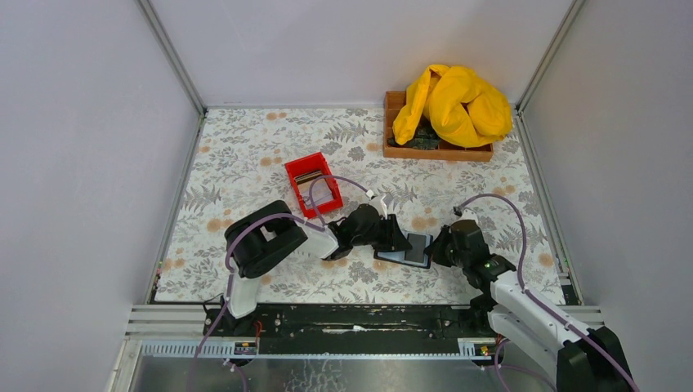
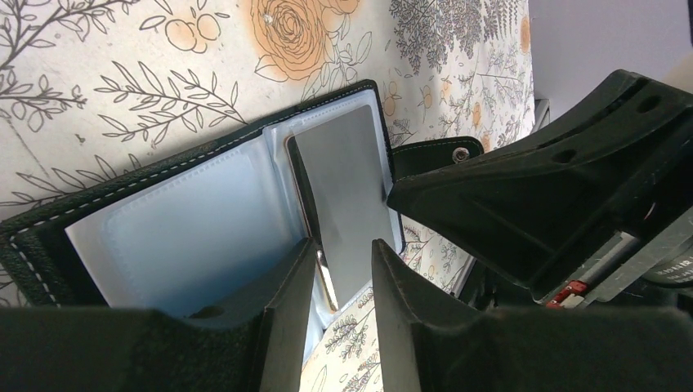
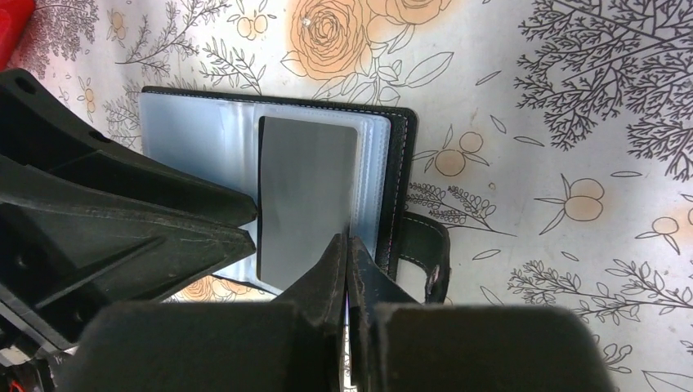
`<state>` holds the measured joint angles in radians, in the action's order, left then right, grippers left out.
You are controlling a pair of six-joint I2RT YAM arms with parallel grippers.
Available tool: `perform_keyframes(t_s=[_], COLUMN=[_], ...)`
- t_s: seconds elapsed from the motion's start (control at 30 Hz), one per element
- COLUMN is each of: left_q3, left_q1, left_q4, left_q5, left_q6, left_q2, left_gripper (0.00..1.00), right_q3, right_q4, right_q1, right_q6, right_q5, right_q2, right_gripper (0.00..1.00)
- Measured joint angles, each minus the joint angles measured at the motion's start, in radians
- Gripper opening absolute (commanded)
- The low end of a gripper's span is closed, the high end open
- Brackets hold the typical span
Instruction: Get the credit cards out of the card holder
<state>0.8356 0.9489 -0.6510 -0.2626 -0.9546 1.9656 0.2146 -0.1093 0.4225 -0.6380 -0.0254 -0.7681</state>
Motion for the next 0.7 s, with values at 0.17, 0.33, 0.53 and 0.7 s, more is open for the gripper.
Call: perform_keyframes(t_s=[0.17,0.33,0.53,0.7], left_q3=[0.0,0.0,-0.001,-0.011], left_q1=[0.0,0.0,0.0,0.0], left_q4=[0.0,0.0,0.0,-0.001], left_q5=[0.0,0.0,0.0,0.0], left_q6=[0.0,0.001,0.001,0.003], left_q2=[0.0,0.0,-0.001,-0.015], left_gripper=[0.39,0.39,0.41,0.49], right_q3=[-0.019,-0.03,-0.033,-0.033], right_q4=[0.035,0.051,0.064,0.078], right_q1=[0.0,0.0,0.0,0.0], right_q6=[-0.007,-0.019,-0.033,-0.042], right_q5=[-0.003,-0.002,0.001,0.0], right_q2=[-0.008,-0.008,-0.019,-0.03], right_gripper=[0.0,0.0,0.0,0.0])
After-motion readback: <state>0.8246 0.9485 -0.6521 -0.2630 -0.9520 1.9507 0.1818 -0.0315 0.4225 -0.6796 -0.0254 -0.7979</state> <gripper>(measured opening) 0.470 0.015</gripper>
